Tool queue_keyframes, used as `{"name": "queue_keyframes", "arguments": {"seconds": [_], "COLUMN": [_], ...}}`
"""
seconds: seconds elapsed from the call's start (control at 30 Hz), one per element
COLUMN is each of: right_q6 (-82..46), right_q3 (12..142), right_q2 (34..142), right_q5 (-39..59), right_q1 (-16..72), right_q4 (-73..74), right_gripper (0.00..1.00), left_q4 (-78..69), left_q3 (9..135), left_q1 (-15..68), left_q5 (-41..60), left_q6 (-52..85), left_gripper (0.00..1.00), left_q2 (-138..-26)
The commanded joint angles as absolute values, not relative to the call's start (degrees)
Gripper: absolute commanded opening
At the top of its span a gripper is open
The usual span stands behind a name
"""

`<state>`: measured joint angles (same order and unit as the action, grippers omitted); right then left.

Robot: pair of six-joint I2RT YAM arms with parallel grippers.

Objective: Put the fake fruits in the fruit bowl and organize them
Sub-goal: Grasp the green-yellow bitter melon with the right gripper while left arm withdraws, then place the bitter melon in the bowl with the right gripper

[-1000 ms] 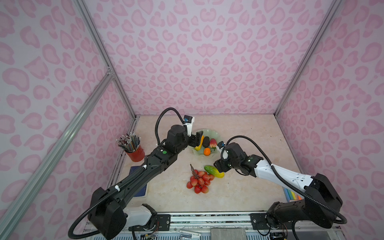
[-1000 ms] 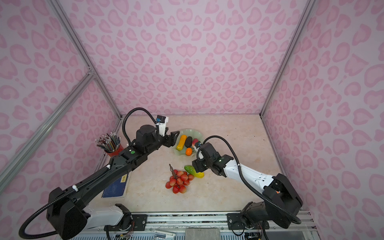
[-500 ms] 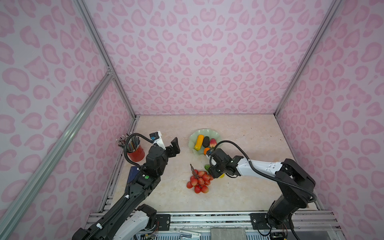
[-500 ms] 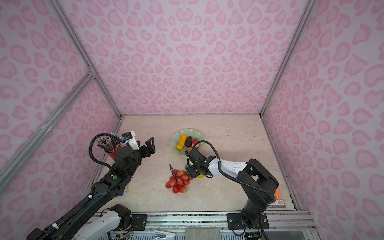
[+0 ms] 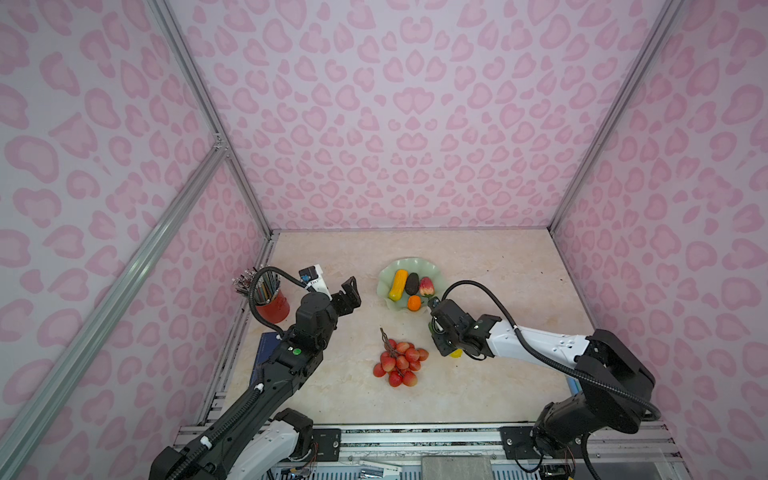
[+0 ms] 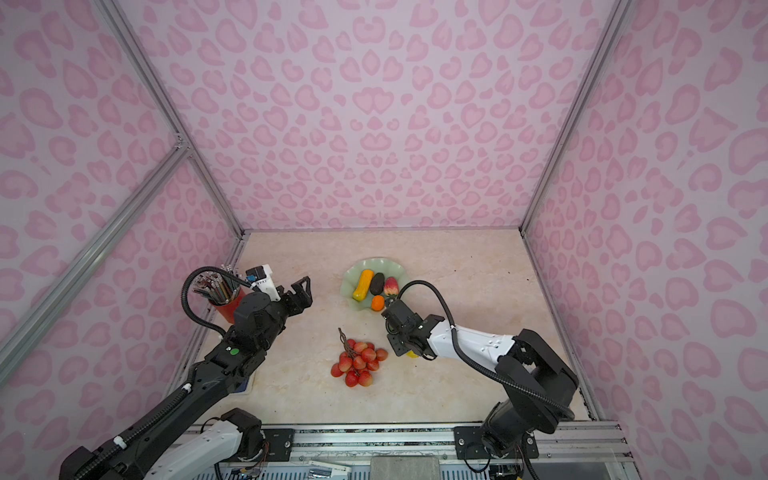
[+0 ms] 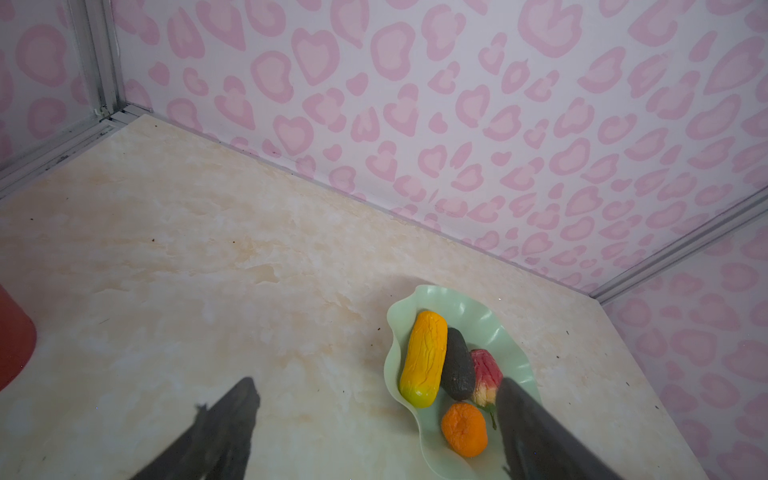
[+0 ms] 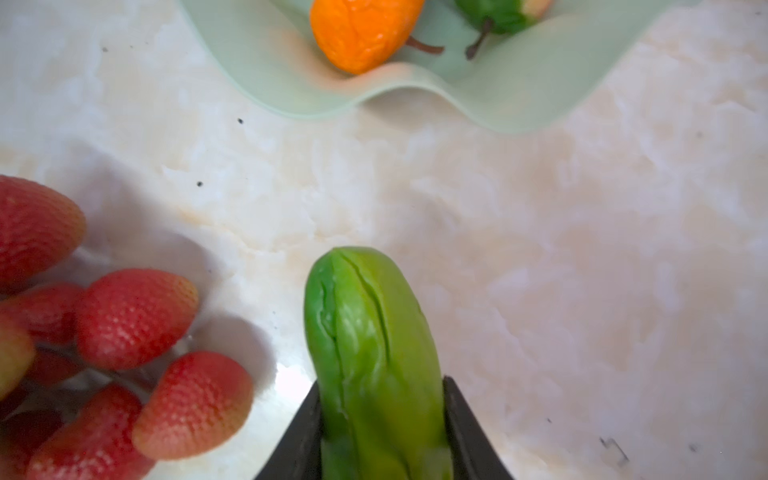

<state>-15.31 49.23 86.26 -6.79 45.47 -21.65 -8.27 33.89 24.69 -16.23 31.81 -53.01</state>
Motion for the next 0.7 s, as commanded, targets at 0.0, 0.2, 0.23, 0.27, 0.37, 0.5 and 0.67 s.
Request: {"name": "queue_keyframes", "arguments": {"seconds": [0.0,0.2,0.23,0.27,0.37,0.5,0.67], "right_q6": [-15.8,-13.5,-12.8,-12.3,-10.5,-8.7,-3.3], "right_q3": [49.0,55.5,57.2,58.9,66.4,77.3,88.5], "right_q2": [82.5,80.2,81.3,82.5,88.9,99.4,111.0], "right_q5": [-10.0,-11.9,-11.6,-11.1,-10.4,-8.3,-8.8], "right_q1": [44.1,42.3,42.1,41.8,40.5,37.6,34.9], "right_q4": [-25.5,-22.7,-21.1,-20.0,-18.6,-20.5,-21.6], "right_gripper": [0.30,0.30,0.30,0.30,0.30,0.31,0.30], "left_q4": [-10.5,-10.5,-10.5,-10.5,-9.7,-8.8,-8.9], "left_q3": [33.6,32.6,32.4,32.3,32.0,30.7,28.9], "left_q1": [24.5,24.6,24.6,24.5,24.5,24.5,24.5], "left_q5": [-15.2,-14.2,-14.0,-13.9,-12.7,-10.9,-7.6], "left_q6": [32.7,33.3,33.4,33.5,33.5,34.0,35.2], "left_gripper": [0.91,0.91,0.91,0.91,0.91,0.91,0.90], "left_q2": [-53.1,-52.6,-52.4,-52.3,-51.7,-50.4,-50.1]}}
